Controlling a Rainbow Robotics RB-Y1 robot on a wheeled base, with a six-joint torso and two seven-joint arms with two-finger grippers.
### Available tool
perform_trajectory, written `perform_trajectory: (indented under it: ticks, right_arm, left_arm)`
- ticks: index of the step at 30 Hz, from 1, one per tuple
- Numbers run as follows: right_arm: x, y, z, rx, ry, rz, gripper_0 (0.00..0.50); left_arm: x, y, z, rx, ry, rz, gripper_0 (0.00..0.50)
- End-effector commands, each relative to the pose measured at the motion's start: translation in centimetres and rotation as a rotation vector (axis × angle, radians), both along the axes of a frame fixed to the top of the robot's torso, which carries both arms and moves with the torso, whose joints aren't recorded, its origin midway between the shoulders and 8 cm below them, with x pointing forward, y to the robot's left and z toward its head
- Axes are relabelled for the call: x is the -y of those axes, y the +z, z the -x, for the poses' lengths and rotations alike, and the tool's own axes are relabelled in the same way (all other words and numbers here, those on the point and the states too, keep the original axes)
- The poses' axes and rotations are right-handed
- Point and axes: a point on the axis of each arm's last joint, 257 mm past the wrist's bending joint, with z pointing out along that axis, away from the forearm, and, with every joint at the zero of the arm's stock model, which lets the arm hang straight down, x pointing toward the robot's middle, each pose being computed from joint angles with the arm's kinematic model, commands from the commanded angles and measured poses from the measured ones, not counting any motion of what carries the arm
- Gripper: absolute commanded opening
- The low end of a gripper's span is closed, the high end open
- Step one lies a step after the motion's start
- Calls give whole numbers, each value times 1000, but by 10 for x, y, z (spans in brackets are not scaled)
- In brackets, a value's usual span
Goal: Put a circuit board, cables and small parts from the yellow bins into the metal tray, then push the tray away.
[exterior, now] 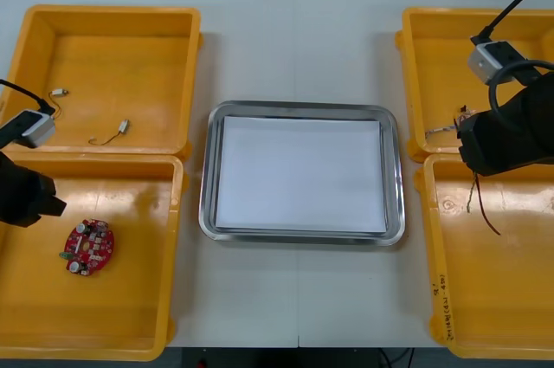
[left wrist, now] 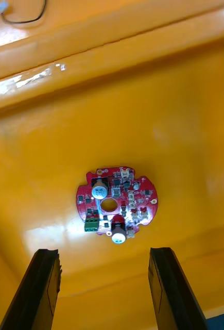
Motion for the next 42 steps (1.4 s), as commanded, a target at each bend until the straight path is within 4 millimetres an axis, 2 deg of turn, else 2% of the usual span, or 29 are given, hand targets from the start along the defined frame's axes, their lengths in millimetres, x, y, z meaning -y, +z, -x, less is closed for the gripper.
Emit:
perform_trajectory:
  ticks: [1, 7, 15, 28, 42]
  right_arm:
    - [-7, 12, -8, 73, 95, 72, 0]
    - [-11, 15, -10, 83, 133, 79, 0]
    - [8, 18, -15, 100, 120, 147, 0]
    - [17, 15, -11, 81, 143, 195, 0]
    - [16, 14, -9, 74, 150, 195, 0]
  left_arm:
    - [-15, 26, -5, 62, -204, -132, 500]
    - [-20, 17, -2, 83, -332, -185, 500]
    - [-21, 4, 1, 143, -566, -269, 500]
    - [-27, -14, 7, 214, -897, -394, 500]
    - [-29, -23, 3, 314, -1081, -487, 500]
